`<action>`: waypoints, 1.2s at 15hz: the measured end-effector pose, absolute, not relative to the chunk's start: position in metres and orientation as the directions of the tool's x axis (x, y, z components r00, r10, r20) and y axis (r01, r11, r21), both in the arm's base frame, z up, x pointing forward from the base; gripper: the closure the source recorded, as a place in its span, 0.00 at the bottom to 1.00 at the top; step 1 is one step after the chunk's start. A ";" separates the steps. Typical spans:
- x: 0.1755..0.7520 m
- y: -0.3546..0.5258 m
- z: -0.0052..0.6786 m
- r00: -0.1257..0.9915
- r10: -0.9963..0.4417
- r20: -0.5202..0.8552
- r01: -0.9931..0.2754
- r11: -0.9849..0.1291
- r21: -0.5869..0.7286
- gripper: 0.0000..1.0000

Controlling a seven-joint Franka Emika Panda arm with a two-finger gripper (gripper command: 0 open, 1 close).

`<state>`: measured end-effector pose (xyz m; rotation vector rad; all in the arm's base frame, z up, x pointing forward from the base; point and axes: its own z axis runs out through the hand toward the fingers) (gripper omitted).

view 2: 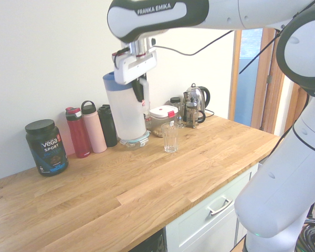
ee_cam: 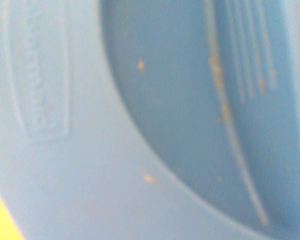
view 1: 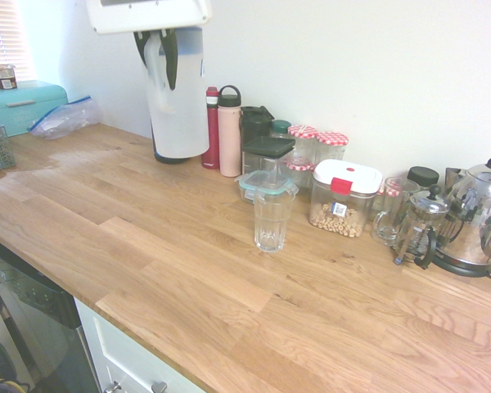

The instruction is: Pour me some water

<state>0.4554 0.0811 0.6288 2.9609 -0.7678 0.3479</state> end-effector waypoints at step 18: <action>0.472 0.198 0.463 0.641 -0.722 0.259 -0.734 -0.676 -0.069 1.00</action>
